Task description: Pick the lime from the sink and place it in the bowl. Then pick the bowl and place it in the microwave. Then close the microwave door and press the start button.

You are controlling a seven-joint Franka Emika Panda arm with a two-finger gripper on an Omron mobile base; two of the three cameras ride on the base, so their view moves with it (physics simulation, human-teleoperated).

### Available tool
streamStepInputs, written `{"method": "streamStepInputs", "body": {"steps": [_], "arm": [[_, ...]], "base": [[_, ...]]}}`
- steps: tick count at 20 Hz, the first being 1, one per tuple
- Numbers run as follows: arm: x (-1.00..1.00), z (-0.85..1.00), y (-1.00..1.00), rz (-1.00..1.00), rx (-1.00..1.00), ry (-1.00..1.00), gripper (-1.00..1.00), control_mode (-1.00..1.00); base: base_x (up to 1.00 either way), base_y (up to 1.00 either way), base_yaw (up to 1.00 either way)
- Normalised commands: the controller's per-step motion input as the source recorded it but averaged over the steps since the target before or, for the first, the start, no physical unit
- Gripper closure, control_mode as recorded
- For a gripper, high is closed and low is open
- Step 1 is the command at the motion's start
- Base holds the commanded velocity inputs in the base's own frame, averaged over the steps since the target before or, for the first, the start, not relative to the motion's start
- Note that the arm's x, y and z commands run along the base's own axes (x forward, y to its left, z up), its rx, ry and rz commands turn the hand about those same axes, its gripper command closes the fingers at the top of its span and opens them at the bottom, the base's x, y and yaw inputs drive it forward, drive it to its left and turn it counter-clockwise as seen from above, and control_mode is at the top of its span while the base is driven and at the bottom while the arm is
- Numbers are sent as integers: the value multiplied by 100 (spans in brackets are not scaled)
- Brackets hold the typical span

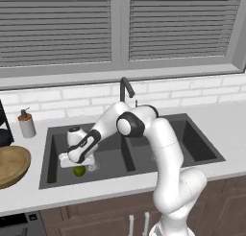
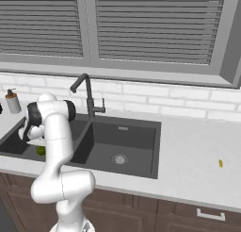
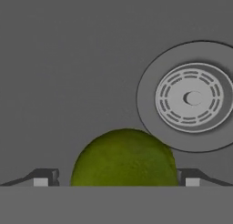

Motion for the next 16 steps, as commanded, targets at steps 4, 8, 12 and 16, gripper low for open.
{"method": "streamStepInputs", "body": {"steps": [4, 8, 12, 16], "arm": [[-23, -25, -1, 0, 2, -1, -100, -100], [-18, -40, 0, 0, 0, -1, 100, -100], [-6, -22, 4, 0, -3, 0, 100, -100], [-7, 4, 0, -1, 0, -5, 100, -100]], "base": [[0, 0, 0], [0, 0, 0], [0, 0, 0], [0, 0, 0]]}}
